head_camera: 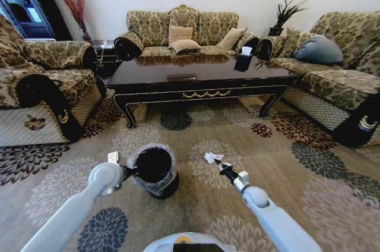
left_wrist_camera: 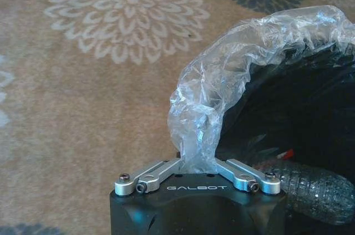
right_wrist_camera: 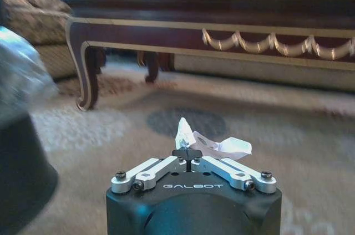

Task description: Move to the front of the table and pick up the trash from the floor, then place it into the trash bin.

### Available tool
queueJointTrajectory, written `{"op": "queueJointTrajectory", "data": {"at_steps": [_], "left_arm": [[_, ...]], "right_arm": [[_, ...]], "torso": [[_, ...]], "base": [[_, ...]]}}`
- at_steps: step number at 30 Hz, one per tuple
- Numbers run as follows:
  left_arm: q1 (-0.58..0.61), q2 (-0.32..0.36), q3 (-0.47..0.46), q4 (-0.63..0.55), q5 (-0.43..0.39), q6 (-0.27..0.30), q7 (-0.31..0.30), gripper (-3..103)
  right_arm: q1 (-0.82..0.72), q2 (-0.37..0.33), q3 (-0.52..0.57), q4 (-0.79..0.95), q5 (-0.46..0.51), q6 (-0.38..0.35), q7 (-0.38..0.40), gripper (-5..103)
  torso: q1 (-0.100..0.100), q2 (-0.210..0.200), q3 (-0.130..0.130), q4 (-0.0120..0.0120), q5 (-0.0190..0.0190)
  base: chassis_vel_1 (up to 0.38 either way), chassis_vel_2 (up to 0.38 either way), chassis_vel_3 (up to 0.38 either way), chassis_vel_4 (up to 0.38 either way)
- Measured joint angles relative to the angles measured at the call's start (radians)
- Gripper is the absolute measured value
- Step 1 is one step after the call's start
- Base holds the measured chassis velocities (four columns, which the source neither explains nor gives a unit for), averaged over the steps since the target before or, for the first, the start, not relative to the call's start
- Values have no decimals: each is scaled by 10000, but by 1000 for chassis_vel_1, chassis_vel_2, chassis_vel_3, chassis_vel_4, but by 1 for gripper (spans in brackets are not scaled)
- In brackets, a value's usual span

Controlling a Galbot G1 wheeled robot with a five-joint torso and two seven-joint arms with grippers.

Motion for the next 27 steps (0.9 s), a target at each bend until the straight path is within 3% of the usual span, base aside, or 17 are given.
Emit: {"op": "queueJointTrajectory", "data": {"at_steps": [10, 19, 23, 27], "left_arm": [[-134, -301, 261, -82, -38, -1, -453, 0], [-1484, -766, 1855, 176, -264, -1, -1001, 0], [-2459, -1092, 2962, 305, -531, -1, -1299, 0], [-2870, -1352, 3504, 390, -604, -1, -1435, 0]], "right_arm": [[-550, -505, 18, 2535, -13, -57, 3, 0], [-1627, -576, 328, 4363, -448, -75, -119, 0], [-2449, -443, 421, 5307, -1311, -1, -452, 0], [-2828, -346, 423, 5539, -1894, 101, -618, 0]], "torso": [[0, 0, -1, 9, 5], [0, 0, 0, 4, 2], [0, 0, -1, 4, 2], [0, 0, -1, 5, 2]], "base": [[0, 0, 0, 0], [0, 0, 0, 0], [0, 0, 0, 0], [0, 0, 0, 0]]}}
